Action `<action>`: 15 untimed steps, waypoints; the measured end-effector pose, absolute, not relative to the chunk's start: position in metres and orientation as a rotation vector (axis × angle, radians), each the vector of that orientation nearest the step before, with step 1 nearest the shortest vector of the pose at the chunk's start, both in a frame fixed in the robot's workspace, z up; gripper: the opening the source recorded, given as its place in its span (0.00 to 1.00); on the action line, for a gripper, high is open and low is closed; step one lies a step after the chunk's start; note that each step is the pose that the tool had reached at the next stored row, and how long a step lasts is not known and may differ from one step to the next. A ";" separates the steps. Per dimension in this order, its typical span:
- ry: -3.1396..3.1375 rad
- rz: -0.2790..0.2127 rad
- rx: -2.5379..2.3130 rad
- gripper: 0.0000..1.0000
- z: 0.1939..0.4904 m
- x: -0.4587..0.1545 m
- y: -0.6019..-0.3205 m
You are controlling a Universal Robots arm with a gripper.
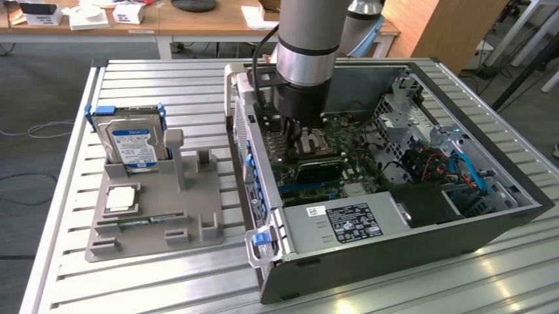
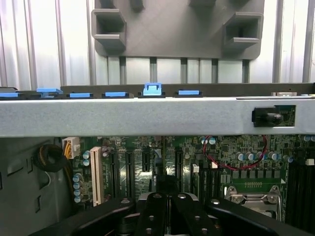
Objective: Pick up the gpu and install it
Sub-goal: 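Press down on the gpu until it lock into place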
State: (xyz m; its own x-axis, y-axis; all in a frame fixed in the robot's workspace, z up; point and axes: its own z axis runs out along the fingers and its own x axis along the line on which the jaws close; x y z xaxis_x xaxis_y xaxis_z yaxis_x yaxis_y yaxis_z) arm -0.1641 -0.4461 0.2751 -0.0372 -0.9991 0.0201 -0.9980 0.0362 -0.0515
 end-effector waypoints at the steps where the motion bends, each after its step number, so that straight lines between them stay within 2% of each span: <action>1: 2.251 -0.076 -2.164 0.11 0.275 -0.164 -0.446; 15: 2.257 -0.070 -2.163 0.11 0.273 -0.164 -0.444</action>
